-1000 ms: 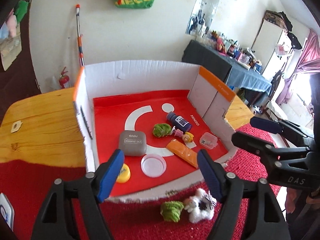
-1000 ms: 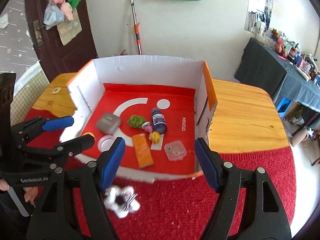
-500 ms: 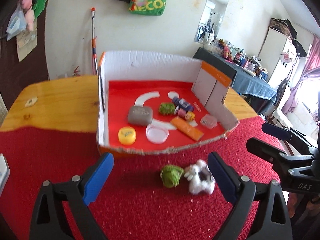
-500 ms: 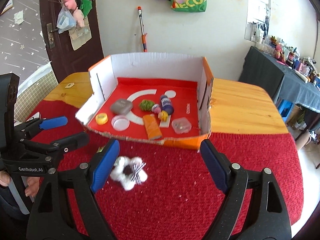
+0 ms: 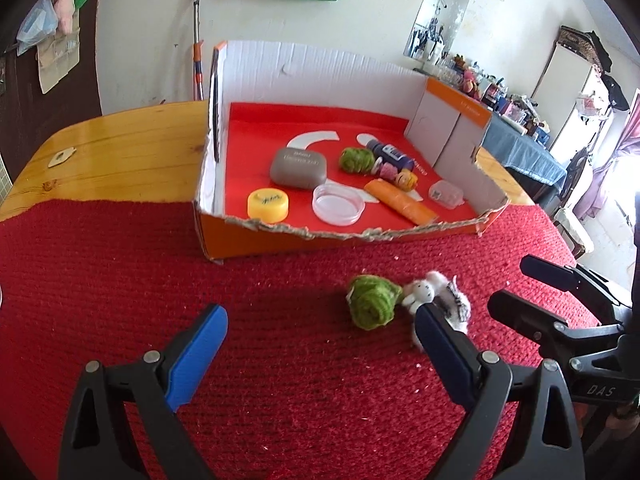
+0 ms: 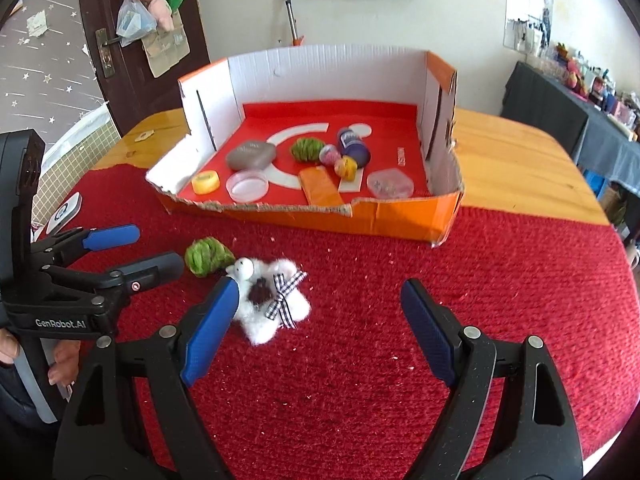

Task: Organize objects
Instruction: 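Lift both open grippers out of the box toward the plush items on the rug, then grasp the white plush bunny with the right gripper while the left gripper grasps the green plush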

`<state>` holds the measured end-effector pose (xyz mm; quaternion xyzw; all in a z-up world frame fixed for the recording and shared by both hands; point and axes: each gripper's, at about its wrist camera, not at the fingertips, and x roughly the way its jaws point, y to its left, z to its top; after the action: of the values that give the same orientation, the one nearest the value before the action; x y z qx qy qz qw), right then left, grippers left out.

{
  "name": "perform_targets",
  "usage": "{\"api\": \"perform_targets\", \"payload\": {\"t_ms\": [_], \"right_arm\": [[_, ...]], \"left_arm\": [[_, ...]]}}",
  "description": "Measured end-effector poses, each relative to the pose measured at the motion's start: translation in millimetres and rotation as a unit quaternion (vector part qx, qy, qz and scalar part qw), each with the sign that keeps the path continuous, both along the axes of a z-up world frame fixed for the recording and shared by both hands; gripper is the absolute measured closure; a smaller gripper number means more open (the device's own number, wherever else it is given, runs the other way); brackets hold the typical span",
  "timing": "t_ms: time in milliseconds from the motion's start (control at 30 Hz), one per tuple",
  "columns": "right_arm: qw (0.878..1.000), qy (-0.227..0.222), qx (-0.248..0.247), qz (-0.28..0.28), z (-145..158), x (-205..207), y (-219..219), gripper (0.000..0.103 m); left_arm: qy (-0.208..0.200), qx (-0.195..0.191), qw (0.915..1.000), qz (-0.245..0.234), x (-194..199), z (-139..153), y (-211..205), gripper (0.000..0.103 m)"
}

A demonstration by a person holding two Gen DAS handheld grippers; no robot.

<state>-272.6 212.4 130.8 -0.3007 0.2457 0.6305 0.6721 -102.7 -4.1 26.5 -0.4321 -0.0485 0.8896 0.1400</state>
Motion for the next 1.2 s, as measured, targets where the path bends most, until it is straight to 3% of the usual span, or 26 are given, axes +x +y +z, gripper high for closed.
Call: {"api": "perform_targets", "payload": {"t_ms": [333, 567, 633, 933, 1200], "right_arm": [[0.998, 0.013, -0.043, 0.031, -21.1, -4.6, 10.4, 0.020], [0.995, -0.018, -0.080, 0.056, -36.8, -22.9, 20.9, 0.020], [0.995, -0.033, -0.080, 0.053, -37.5, -25.5, 22.5, 0.020], [0.998, -0.014, -0.062, -0.018, -23.9, 17.9, 25.3, 0.020], [0.998, -0.013, -0.064, 0.021, -16.9, 16.8, 27.3, 0.020]], "left_arm": [[-0.007, -0.015, 0.9999, -0.002, -3.4, -1.0, -3.1, 0.006], [-0.008, -0.020, 0.9998, 0.003, -7.6, 1.8, -11.4, 0.006], [-0.010, -0.020, 0.9997, 0.003, -8.7, 1.7, -12.7, 0.006], [-0.009, -0.038, 0.9988, -0.029, -10.6, 1.2, -2.8, 0.004], [-0.010, -0.056, 0.9964, -0.062, -15.2, -5.3, 17.1, 0.004]]}}
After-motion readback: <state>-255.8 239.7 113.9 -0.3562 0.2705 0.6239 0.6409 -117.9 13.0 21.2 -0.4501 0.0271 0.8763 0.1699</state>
